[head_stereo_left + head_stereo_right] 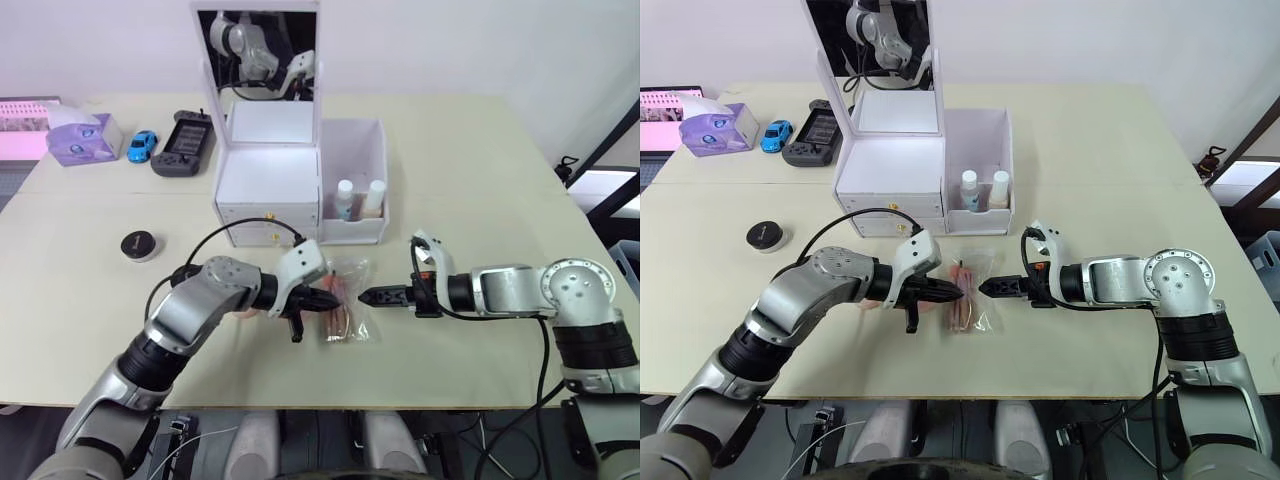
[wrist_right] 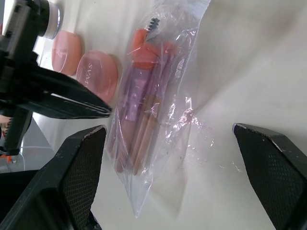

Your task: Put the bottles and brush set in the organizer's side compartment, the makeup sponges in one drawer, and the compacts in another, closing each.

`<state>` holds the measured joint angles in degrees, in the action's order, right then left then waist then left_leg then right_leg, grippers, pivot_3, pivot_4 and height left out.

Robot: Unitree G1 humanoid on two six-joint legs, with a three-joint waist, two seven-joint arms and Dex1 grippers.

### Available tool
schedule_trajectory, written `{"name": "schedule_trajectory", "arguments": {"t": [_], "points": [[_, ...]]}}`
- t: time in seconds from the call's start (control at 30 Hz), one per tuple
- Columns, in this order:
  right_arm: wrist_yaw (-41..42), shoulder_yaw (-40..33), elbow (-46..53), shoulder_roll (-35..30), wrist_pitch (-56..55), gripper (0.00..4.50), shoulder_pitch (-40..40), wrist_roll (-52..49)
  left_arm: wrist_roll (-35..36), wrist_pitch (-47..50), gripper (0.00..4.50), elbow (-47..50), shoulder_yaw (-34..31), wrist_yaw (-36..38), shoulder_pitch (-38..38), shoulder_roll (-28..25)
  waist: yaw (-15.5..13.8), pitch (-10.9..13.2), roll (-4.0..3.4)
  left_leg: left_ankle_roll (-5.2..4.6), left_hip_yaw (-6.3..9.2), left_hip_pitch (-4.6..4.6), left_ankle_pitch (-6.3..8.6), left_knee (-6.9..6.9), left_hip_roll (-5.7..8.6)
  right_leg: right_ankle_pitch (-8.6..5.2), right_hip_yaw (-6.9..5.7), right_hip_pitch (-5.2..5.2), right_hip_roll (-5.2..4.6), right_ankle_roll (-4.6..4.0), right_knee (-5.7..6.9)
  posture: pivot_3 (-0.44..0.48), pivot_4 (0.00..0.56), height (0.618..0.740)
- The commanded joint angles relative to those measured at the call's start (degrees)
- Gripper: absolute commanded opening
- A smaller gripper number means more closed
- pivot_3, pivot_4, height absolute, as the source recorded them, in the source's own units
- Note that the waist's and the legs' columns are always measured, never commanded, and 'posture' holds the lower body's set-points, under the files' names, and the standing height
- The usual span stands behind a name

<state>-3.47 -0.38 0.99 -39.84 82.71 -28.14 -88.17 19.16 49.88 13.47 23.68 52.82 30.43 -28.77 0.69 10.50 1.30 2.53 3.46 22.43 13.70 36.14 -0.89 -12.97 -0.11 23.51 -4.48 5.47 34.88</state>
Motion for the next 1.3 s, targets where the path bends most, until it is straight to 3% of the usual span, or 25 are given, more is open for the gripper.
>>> {"name": "schedule_trajectory", "arguments": {"t": [0.03,0.27,0.4,0.57,0.8,0.93,1.3], "points": [[-1.3,-0.6,0.9,0.3,1.0,4.5,1.3,0.6,-1.0,0.7,0.03,-1.1,2.7,0.5,2.2,0.9,0.0,0.0,0.0,0.0,0.0,0.0,0.0,0.0,0.0,0.0,0.0,0.0,0.0,0.0,0.0,0.0,0.15,0.74],[-2.6,-1.5,1.3,0.5,1.1,4.5,1.4,0.1,-5.5,0.5,0.03,-2.7,8.2,1.3,5.5,-1.4,0.0,0.0,0.0,-0.03,0.0,0.01,0.02,-0.01,0.0,0.0,0.0,0.0,-0.01,0.0,-0.03,0.0,0.15,0.74],[-2.9,-1.6,1.2,0.9,1.2,4.5,1.4,-0.1,-6.0,-0.2,0.03,-3.0,8.3,1.4,5.9,-1.3,0.0,0.0,0.0,-0.03,0.0,0.01,0.02,-0.01,0.0,0.0,0.0,-0.02,-0.01,0.0,-0.05,0.0,0.15,0.74],[-2.3,-1.6,0.8,1.1,1.5,4.5,1.2,-0.2,-1.9,0.5,0.03,-1.0,2.1,1.2,4.4,0.4,0.0,0.0,0.0,-0.04,0.0,0.02,0.02,-0.03,0.0,-0.01,0.0,0.0,-0.02,0.01,-0.06,0.0,0.15,0.74],[0.4,-0.2,-0.4,2.2,2.2,4.5,-1.8,3.4,2.8,1.8,0.03,4.2,-4.3,2.8,2.3,-2.9,0.3,0.0,0.0,-0.05,0.0,0.06,0.03,-0.05,0.0,-0.01,-0.01,0.06,-0.01,0.01,-0.08,0.0,0.15,0.74],[2.1,0.9,-0.2,4.4,2.5,4.5,-3.9,7.1,1.0,1.2,0.03,4.5,-1.8,2.2,1.2,-5.2,0.3,0.0,-0.01,-0.06,0.0,0.03,0.04,-0.06,-0.01,0.0,-0.01,0.07,0.0,0.0,-0.07,0.0,0.15,0.74],[7.0,2.6,-1.0,11.0,4.1,4.5,-6.2,17.9,-5.4,1.3,0.03,1.7,6.1,-0.2,2.5,-5.5,0.3,0.0,-0.01,-0.07,0.01,0.03,0.04,-0.12,-0.02,0.0,-0.01,0.06,0.03,-0.01,-0.09,0.0,0.15,0.74]]}}
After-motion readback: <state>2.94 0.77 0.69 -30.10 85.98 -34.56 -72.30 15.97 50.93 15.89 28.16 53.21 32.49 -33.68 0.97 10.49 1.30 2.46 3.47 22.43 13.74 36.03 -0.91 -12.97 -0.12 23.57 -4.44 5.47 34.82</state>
